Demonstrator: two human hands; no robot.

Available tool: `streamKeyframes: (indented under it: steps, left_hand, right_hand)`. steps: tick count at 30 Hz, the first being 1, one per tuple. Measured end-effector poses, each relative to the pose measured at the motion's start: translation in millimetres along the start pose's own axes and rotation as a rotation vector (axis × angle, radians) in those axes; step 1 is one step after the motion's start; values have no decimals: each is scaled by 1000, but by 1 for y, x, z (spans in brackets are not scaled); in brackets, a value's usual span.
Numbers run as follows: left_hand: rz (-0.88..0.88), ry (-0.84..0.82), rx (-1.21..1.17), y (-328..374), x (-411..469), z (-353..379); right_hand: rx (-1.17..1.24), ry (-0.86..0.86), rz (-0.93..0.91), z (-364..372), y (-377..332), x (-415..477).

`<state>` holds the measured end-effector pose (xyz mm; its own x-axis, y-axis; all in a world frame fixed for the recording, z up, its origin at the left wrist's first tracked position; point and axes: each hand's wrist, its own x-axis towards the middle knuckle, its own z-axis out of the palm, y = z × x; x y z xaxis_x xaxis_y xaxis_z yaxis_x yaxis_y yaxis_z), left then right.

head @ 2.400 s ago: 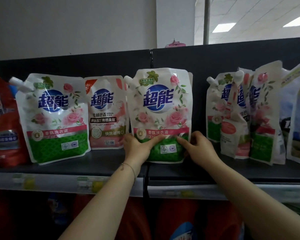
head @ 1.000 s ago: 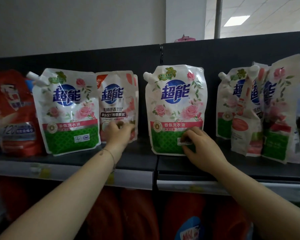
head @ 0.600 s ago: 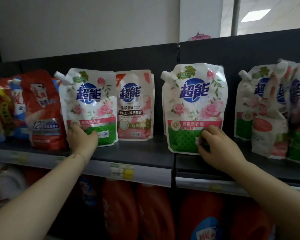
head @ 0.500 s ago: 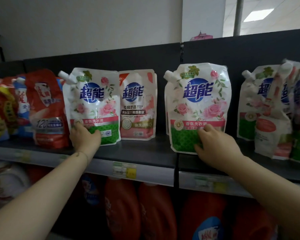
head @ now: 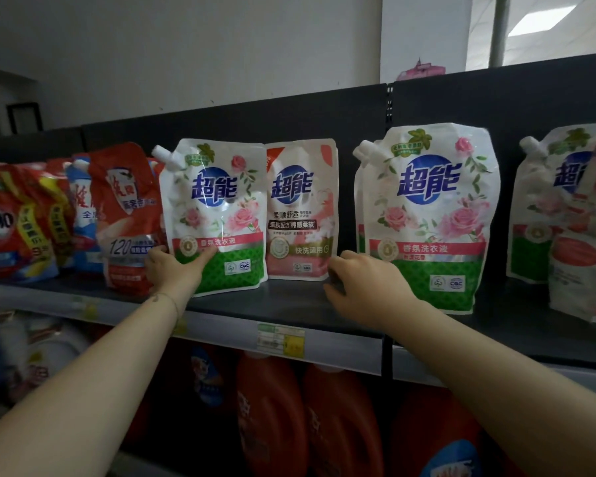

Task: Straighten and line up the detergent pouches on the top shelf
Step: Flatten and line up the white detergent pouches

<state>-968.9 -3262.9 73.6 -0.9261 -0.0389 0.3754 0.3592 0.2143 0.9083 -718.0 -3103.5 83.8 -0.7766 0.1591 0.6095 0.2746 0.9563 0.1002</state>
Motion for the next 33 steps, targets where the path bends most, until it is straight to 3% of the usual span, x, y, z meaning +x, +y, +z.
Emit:
streamKeyframes:
  steps: [4, 13, 17, 22, 27, 30, 33]
  left_hand:
    - [-33, -103, -34, -1, 1, -4]
    - [174, -205, -304, 10, -30, 4]
    - [106, -267, -459, 9, -43, -1]
    - [-46, -503, -694, 14, -60, 0]
    - [-94, -654, -776, 28, -82, 14]
    - [-46, -705, -756, 40, -99, 28]
    - [61, -752, -737, 55, -119, 41]
  right_hand:
    - [46, -19, -6, 4, -8, 2]
    - [93, -27, -36, 7, -28, 4]
    - [129, -22, -17, 7, -29, 0]
    - [304, -32, 179, 9, -23, -2]
    - [749, -28, 313, 4, -13, -7]
    - [858, 82, 402, -2, 0, -15]
    - [791, 148, 455, -11, 16, -30]
